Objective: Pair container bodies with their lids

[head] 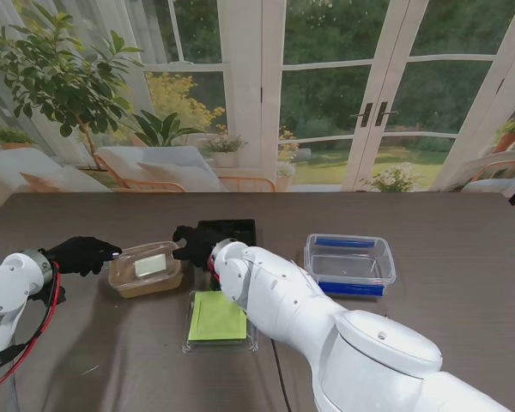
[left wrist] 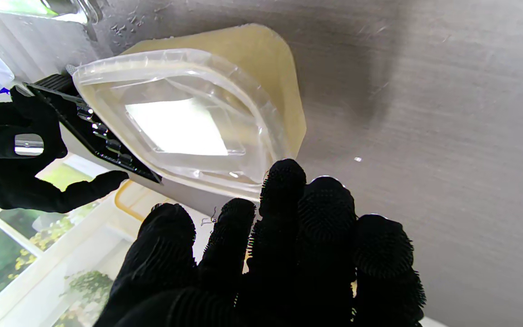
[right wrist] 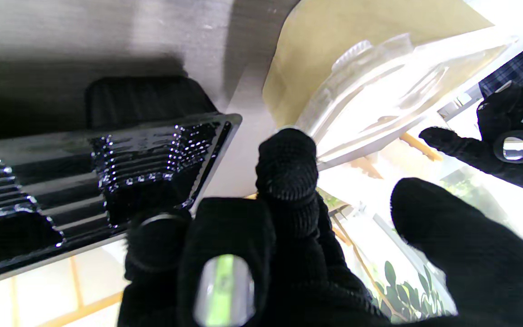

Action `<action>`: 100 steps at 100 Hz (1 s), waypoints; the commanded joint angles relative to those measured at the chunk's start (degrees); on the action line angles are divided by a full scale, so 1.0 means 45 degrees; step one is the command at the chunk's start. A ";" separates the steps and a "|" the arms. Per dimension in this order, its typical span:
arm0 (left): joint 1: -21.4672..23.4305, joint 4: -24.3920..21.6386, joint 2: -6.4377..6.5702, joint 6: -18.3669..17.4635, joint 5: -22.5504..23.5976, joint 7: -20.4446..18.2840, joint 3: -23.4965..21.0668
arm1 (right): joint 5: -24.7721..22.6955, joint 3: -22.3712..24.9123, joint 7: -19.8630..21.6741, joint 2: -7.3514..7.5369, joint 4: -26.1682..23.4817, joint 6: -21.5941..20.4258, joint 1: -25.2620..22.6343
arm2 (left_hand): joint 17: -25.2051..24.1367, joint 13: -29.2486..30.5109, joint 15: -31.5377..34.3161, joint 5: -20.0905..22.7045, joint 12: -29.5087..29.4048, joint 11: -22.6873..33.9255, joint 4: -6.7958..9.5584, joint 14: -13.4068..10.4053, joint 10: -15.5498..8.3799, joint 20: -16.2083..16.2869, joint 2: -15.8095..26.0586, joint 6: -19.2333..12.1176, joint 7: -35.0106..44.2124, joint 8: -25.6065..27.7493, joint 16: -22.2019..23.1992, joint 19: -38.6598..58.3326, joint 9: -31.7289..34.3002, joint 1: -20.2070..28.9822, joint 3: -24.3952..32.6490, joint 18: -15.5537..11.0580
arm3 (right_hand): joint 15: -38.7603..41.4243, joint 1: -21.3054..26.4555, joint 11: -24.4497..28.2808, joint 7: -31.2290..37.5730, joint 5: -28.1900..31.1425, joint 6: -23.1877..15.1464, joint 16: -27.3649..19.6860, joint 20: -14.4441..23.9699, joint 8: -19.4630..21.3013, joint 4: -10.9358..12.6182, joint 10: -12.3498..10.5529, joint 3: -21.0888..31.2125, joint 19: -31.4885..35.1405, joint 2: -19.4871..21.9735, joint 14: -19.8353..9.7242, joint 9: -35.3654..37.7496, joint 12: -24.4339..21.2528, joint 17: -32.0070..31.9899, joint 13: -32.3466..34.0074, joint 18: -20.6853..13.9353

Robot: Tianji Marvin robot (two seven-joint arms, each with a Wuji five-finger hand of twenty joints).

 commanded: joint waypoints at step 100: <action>0.3431 -0.4451 -0.0697 -0.0986 0.1186 0.2643 -0.0269 | -0.0766 0.4417 -0.0609 0.6704 -1.3696 0.4216 -0.5730 | -0.3509 -0.3479 -0.8040 -0.0264 -0.5922 -0.4377 0.0392 0.0275 0.0053 -0.1933 -0.0986 0.0076 0.0493 0.0305 -0.3563 -0.6634 -0.1932 -0.1305 -0.0074 0.0065 | -0.3553 -0.0120 -0.1567 -0.0122 0.4188 -0.0998 -0.2074 -0.0721 0.0355 -0.0277 0.1956 -0.0023 -0.2826 -0.0430 0.2056 -0.2801 -0.0867 0.4346 0.0159 0.2888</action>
